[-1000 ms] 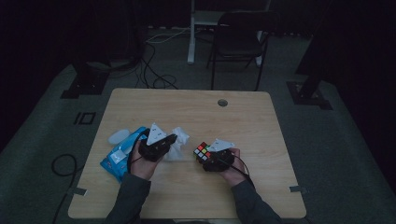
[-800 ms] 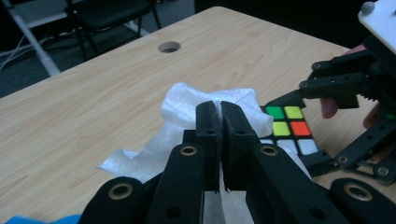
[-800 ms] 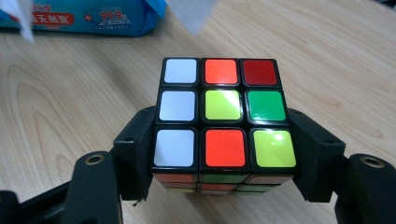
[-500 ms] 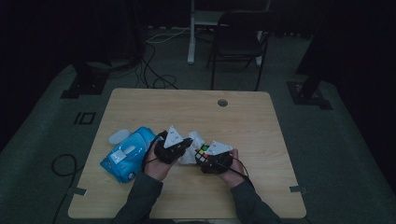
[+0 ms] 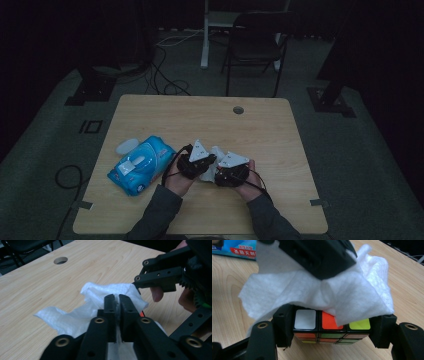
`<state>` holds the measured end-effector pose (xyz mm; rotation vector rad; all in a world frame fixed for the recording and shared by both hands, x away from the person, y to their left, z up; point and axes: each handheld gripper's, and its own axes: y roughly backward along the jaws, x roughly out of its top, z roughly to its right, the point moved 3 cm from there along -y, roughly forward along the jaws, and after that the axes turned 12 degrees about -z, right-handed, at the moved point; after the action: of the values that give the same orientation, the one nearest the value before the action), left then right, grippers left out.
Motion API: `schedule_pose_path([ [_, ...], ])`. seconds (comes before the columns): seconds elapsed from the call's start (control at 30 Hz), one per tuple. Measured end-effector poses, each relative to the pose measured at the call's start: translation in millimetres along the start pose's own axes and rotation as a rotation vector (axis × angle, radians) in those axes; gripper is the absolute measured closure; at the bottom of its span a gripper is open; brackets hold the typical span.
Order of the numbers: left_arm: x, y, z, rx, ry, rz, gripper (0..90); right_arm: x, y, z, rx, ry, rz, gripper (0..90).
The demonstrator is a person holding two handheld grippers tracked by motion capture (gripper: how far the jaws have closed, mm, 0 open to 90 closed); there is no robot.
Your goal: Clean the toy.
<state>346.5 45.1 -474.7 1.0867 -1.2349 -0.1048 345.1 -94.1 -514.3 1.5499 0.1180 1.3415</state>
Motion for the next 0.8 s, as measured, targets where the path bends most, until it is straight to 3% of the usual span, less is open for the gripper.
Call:
schedule_pose_path([
  [0.17,0.2,2.8,0.6,-0.015,0.000,0.009,68.1,-0.4,0.2,0.5,0.002,-0.001,0.003,33.9],
  [0.5,0.9,14.2,2.2,-0.064,0.002,0.058,58.2,-1.1,1.9,2.9,0.003,-0.008,0.013,33.9],
  [0.6,1.1,16.0,0.8,-0.076,0.008,0.060,59.4,-1.3,1.9,2.9,0.004,-0.009,0.013,34.0],
  [0.8,1.3,19.5,-2.7,-0.034,0.028,0.060,76.8,-1.5,1.9,3.4,0.004,-0.013,0.013,33.9],
])
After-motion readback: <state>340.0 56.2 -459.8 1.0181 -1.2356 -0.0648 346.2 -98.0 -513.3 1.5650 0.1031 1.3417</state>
